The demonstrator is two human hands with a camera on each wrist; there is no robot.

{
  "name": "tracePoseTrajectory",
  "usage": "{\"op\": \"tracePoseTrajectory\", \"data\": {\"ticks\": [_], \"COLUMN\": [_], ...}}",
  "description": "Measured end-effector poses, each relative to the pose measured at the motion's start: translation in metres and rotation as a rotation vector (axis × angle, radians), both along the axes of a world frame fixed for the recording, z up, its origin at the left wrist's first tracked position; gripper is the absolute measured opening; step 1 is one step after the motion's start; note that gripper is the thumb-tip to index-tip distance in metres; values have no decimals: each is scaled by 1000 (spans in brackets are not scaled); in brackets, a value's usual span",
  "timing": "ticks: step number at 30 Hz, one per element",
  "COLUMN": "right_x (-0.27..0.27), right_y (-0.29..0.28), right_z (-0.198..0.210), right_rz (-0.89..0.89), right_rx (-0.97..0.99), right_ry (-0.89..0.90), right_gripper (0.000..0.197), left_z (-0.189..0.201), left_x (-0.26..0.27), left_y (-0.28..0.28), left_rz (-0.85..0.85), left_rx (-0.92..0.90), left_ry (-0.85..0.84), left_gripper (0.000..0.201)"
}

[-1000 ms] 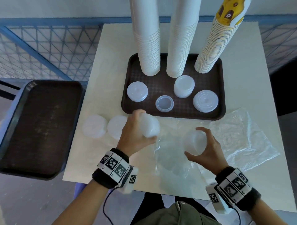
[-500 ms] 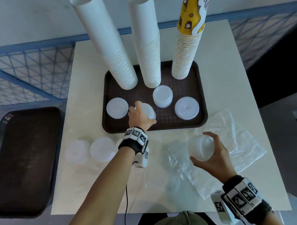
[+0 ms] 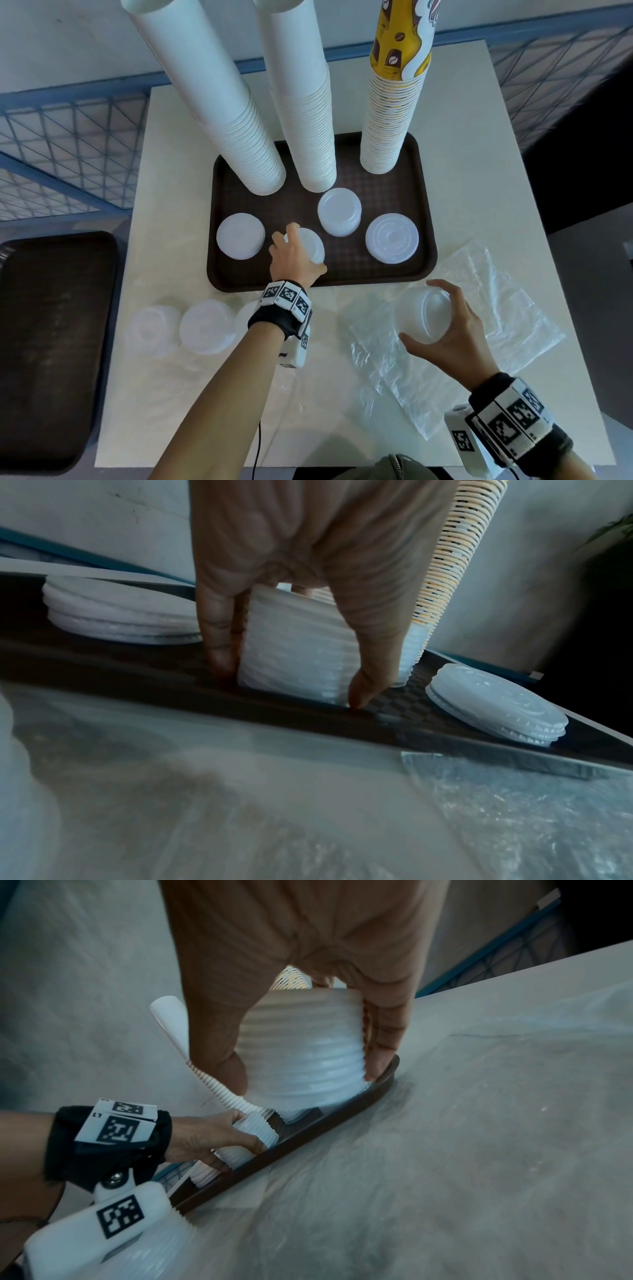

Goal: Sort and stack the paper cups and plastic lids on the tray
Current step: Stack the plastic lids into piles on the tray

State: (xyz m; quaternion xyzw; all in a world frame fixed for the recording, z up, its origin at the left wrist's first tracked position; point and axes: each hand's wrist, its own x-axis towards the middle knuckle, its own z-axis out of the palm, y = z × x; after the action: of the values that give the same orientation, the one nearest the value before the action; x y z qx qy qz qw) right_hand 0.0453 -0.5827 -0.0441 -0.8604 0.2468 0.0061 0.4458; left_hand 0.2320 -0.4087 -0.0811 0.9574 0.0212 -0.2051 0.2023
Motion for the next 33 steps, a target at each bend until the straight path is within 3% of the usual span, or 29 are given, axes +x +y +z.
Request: {"op": "tracePoseTrajectory", "data": {"ticks": [7, 13, 15, 19, 22, 28, 33], "right_x": [26, 102, 131, 180, 201, 219, 223], "right_y": [1, 10, 13, 21, 26, 36, 39], "right_z": [9, 28, 33, 35, 31, 16, 11], "right_rz": [50, 208, 243, 301, 341, 419, 419], "right_rx": [-14, -59, -109, -160, -232, -353, -387], "right_ry": [-18, -97, -94, 31, 102, 224, 238], "right_gripper": [87, 85, 86, 88, 87, 90, 92], "left_z": [0, 13, 26, 45, 50, 27, 12], "left_x": [3, 1, -4, -29, -58, -93, -96], "left_y": [2, 20, 32, 72, 96, 122, 125], "left_rz": [0, -70, -72, -69, -77, -125, -149], "left_rx": [30, 94, 31, -122, -135, 33, 127], "left_ry": [-7, -83, -147, -258, -232, -54, -12], "left_gripper": [88, 105, 98, 65, 58, 82, 88]}}
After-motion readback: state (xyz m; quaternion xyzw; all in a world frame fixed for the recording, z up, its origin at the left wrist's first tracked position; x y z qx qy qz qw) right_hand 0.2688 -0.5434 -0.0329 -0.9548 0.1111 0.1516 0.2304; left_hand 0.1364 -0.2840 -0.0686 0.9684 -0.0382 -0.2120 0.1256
